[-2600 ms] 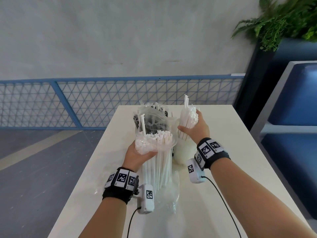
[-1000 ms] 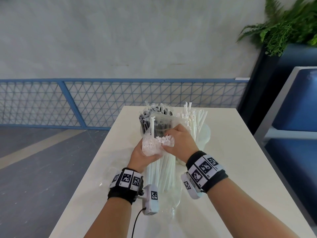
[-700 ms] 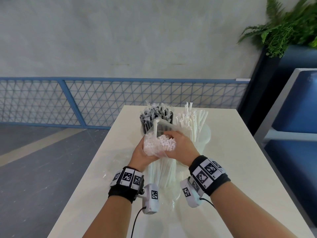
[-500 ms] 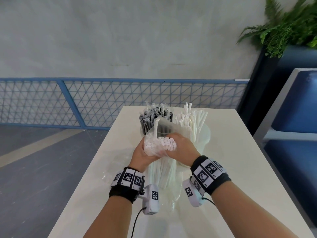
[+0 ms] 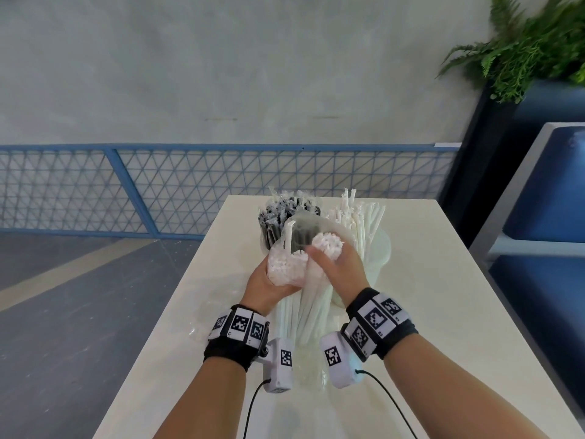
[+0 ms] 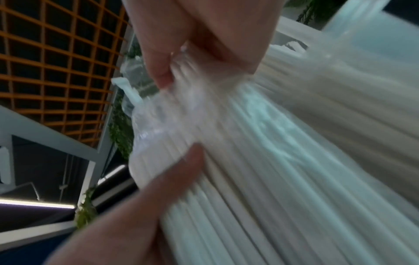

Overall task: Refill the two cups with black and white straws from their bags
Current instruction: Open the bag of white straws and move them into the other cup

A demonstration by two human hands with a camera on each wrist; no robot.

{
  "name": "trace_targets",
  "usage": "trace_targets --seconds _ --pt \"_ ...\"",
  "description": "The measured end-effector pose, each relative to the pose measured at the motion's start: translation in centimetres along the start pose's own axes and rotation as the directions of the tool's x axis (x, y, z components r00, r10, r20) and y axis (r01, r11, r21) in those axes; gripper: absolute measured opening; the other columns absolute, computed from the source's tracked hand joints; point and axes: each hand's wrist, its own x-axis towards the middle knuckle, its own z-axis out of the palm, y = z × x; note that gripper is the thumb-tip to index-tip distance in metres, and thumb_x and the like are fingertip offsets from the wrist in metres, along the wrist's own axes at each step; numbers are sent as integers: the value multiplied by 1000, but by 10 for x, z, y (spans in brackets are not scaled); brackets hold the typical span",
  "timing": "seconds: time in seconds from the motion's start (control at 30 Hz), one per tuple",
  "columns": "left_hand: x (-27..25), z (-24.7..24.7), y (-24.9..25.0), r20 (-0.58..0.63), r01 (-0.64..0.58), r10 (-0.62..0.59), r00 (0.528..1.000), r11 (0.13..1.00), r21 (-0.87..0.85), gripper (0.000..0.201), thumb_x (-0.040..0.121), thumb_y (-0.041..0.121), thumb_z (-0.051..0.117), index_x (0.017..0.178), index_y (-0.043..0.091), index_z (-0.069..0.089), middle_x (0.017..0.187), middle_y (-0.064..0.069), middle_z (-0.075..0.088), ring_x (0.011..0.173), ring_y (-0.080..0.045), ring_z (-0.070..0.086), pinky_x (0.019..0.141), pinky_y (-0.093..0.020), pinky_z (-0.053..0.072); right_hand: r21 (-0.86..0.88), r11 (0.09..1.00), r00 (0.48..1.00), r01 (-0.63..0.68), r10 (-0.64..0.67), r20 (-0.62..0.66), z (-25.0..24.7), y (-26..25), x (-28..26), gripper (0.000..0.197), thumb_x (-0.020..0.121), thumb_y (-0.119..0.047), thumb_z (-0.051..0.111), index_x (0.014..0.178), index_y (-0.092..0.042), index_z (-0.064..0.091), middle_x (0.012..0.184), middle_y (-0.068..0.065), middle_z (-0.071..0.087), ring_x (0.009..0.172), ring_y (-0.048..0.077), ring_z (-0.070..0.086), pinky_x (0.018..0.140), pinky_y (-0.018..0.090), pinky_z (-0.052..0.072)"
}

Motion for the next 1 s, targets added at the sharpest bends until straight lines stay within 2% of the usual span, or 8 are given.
trace_targets --seconds 0.1,0.2,0.27,0.33,0.4,0.6,0.77,1.0 --pt "3 -1 -2 -35 42 -41 999 999 28 78 58 3 83 128 12 49 122 -8 59 119 -23 53 96 -34 46 41 998 997 49 -47 -56 -8 -21 13 72 68 -56 65 117 -4 56 101 8 67 81 25 63 82 37 53" --pt "5 -1 -2 -69 68 -63 996 995 67 81 54 14 86 127 10 50 124 -9 59 120 -24 51 100 -38 44 106 994 991 41 -27 -129 -19 -41 26 93 58 -65 61 122 1 50 110 14 66 97 27 63 86 39 52" --pt "5 0 -1 -85 73 -66 994 994 86 87 44 25 88 122 12 53 121 -8 60 119 -24 52 100 -40 45 196 980 982 45 -7 -188 -26 -53 31 77 62 -56 65 112 2 55 102 14 68 94 28 64 84 42 53" --pt "4 2 -1 -96 78 -69 993 993 84 89 40 30 85 121 12 54 118 -7 61 116 -24 54 98 -38 46 279 958 974 68 -3 -227 -35 -60 33 36 75 -33 67 93 -2 61 83 8 69 77 21 64 72 35 52" --pt "6 5 -2 -123 85 -73 990 992 98 77 53 13 85 123 7 53 116 -9 61 116 -27 54 93 -32 45 337 937 973 89 -9 -233 -39 -62 30 11 78 -22 66 78 -11 63 74 5 67 71 19 60 68 33 47" --pt "6 8 -1 -166 84 -70 984 994 77 71 57 5 85 122 7 55 118 -11 62 116 -27 54 98 -41 46 203 977 994 58 -38 -101 -30 -37 12 33 74 -25 76 92 0 64 84 19 67 73 29 64 69 42 54" --pt "3 11 6 -185 75 -47 982 986 146 68 67 10 81 127 12 50 113 0 56 108 -15 49 86 -24 40 162 986 999 24 -30 35 -23 -23 -3 30 69 -14 79 88 -29 61 85 -10 68 76 -2 67 63 17 55" --pt "-1 13 11 -171 91 -68 983 988 125 72 66 6 80 130 11 47 116 -2 55 110 -14 46 89 -24 39 362 931 988 -42 92 -124 -14 -31 -2 17 77 -16 72 91 -18 63 82 -2 67 75 9 64 57 15 51"
